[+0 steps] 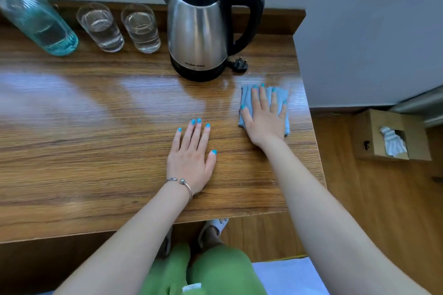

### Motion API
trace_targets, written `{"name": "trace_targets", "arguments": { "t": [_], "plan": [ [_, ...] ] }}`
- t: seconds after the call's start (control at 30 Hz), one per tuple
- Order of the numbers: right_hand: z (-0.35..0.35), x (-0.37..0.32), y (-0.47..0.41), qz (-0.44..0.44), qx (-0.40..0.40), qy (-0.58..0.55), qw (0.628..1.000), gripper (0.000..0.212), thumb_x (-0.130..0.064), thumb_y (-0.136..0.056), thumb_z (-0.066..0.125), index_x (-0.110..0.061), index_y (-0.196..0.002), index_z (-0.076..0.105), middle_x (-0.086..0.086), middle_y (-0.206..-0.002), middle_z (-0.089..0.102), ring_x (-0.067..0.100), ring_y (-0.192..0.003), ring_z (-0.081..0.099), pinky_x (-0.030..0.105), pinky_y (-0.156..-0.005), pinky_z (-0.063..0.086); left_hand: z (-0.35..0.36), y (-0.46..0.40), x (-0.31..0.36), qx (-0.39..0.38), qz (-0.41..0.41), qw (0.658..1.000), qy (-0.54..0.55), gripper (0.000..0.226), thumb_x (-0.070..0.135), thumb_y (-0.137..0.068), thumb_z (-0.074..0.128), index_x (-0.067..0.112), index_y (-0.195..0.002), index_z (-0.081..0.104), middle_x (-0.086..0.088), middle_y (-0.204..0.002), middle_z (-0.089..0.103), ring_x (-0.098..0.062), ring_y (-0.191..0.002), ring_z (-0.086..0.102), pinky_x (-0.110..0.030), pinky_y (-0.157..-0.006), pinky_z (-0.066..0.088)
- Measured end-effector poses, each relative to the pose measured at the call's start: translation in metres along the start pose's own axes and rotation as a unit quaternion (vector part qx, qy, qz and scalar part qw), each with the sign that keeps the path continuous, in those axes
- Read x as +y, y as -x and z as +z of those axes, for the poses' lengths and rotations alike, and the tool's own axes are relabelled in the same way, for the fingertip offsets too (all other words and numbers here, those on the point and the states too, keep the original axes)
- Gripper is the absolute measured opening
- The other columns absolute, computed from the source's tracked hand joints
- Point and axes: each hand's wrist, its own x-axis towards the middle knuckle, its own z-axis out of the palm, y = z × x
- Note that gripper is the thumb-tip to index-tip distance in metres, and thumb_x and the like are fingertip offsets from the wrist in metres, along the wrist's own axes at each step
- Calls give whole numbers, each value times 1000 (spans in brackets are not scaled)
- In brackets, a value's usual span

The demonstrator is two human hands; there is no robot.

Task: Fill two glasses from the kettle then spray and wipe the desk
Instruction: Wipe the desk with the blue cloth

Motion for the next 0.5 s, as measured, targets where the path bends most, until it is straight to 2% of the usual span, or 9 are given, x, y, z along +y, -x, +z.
{"name": "trace_targets", "arguments": {
  "t": [0.07,0.13,0.2,0.27,0.3,0.37,0.4,0.5],
  "plan": [
    [8,0,42,-17,10,3,1000,62,-51,-101,16,-30,-157,-1,-7,-165,-4,24,-153,-6,53,-120,-3,-6,-7,11,-22,6,999,31,64,46,-102,14,18,-155,-8,-2,-165,-9,-20,-150,-15,-40,-122,-9],
    [16,2,77,-39,-3,3,999,61,-45,-102,18,-29,-157,-1,-7,-165,-5,23,-153,-7,53,-120,-2,-12,-17,31,-44,58,995,64,61,43,-104,15,20,-156,-9,-1,-164,-14,-20,-149,-19,-37,-120,-12],
    [15,10,89,-67,-28,-61,995,58,-31,-103,25,-27,-157,5,-6,-165,-4,21,-153,-9,50,-120,-5,-16,-24,53,-44,85,991,91,59,38,-105,17,20,-156,-6,-1,-165,-11,-18,-150,-15,-35,-119,-12],
    [-3,18,86,-54,-30,-229,971,57,-9,-100,37,-19,-155,24,-1,-164,10,21,-153,2,42,-122,-2,-23,-24,73,-24,24,987,156,60,33,-104,24,14,-157,3,-5,-165,6,-20,-151,0,-34,-122,0],
    [-12,24,84,-32,2,-287,957,59,0,-96,41,-15,-152,33,4,-162,19,22,-152,12,37,-122,6,-26,-23,80,-12,-20,981,194,60,31,-103,29,11,-156,9,-7,-161,19,-22,-148,12,-33,-120,10],
    [-27,36,82,24,77,-265,961,60,2,-91,49,-14,-148,40,11,-149,39,26,-139,33,31,-116,23,-31,-24,92,15,-75,970,231,58,31,-101,37,8,-152,22,-8,-145,40,-24,-135,32,-33,-110,26],
    [-31,40,81,58,84,-243,965,61,-3,-91,52,-17,-148,39,12,-139,44,28,-131,39,32,-112,30,-33,-27,97,17,-82,970,227,56,31,-101,40,8,-149,26,-9,-138,45,-25,-129,37,-33,-106,31],
    [-36,36,81,157,3,-227,961,65,-17,-95,53,-28,-152,25,16,-127,45,34,-119,48,43,-103,43,-41,-40,109,-13,-131,960,249,50,28,-98,49,7,-141,34,-12,-132,48,-28,-124,42,-35,-101,36]
  ]
}}
